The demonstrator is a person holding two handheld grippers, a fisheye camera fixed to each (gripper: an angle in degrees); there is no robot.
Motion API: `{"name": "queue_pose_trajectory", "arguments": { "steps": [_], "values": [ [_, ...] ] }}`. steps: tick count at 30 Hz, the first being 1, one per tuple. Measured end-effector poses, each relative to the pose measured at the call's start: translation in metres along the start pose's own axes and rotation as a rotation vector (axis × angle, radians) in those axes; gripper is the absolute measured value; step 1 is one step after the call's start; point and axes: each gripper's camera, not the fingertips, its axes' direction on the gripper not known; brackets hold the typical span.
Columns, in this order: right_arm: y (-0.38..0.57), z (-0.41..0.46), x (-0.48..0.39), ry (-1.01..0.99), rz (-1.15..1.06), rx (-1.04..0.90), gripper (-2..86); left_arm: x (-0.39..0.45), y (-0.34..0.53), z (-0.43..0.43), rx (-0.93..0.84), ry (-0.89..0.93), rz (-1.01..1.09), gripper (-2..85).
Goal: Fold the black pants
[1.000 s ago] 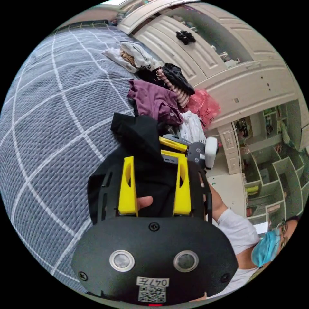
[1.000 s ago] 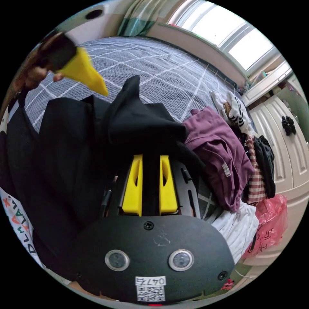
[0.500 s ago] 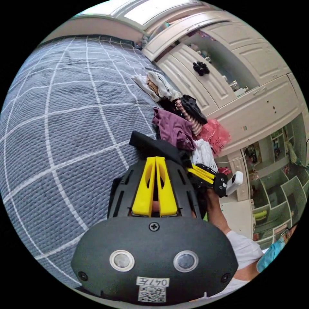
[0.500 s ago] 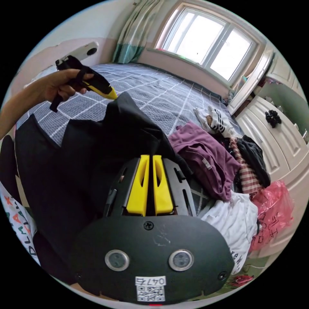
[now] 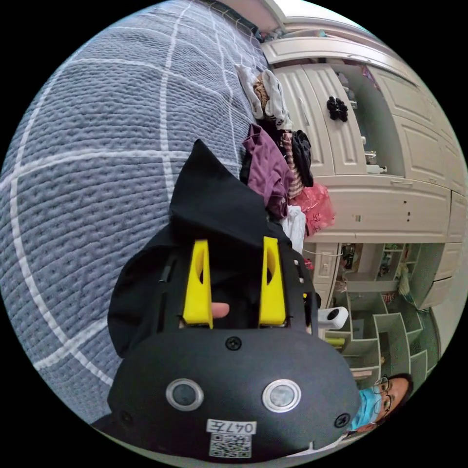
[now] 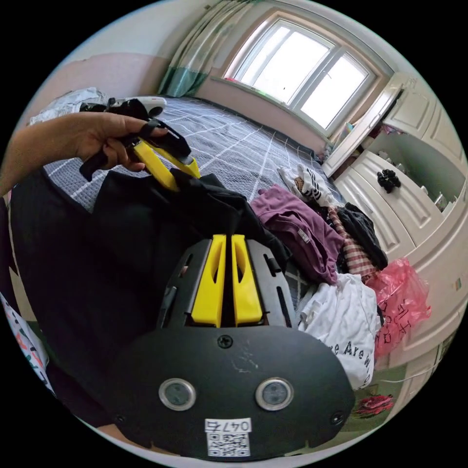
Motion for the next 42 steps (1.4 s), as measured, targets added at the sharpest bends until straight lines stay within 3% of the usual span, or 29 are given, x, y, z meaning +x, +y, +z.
{"name": "queue_pose_trajectory", "arguments": {
  "steps": [4,9,11,16,19,23,27,30,33,38,42],
  "values": [
    [0.001,-0.002,-0.001,0.015,-0.015,0.010,0.1,0.001,0.015,-0.012,0.092,-0.069,0.016,1.5],
    [0.008,-0.013,-0.002,0.051,0.004,0.071,0.0,0.001,0.070,-0.079,0.351,0.126,0.085,-0.2],
    [0.010,-0.025,-0.001,0.088,0.025,0.123,0.0,0.006,0.109,-0.125,0.481,0.113,0.147,-0.4],
    [0.002,-0.066,-0.001,0.196,0.075,0.298,0.0,0.046,0.279,-0.281,0.936,-0.244,0.322,-0.7],
    [-0.022,-0.082,0.000,0.263,0.056,0.326,0.0,0.077,0.371,-0.346,1.108,-0.478,0.338,-0.7],
    [-0.062,-0.084,0.011,0.314,0.054,0.306,0.0,0.094,0.429,-0.396,1.089,-0.598,0.339,-0.6],
    [-0.110,-0.036,0.021,0.246,0.054,0.184,0.2,0.043,0.404,-0.424,0.808,-0.764,0.116,1.4],
    [-0.142,0.035,0.015,0.135,0.007,0.016,0.8,-0.047,0.375,-0.427,0.640,-0.708,-0.116,8.6],
    [-0.156,0.105,-0.001,0.047,-0.089,-0.189,2.3,-0.122,0.382,-0.430,0.633,-0.576,-0.272,14.2],
    [-0.151,0.081,0.021,0.068,0.014,-0.002,6.0,-0.141,0.439,-0.435,0.721,-0.528,-0.164,15.3],
    [-0.146,0.084,0.053,0.049,0.042,-0.032,7.8,-0.121,0.492,-0.407,0.665,-0.605,0.022,14.1]
  ]
}}
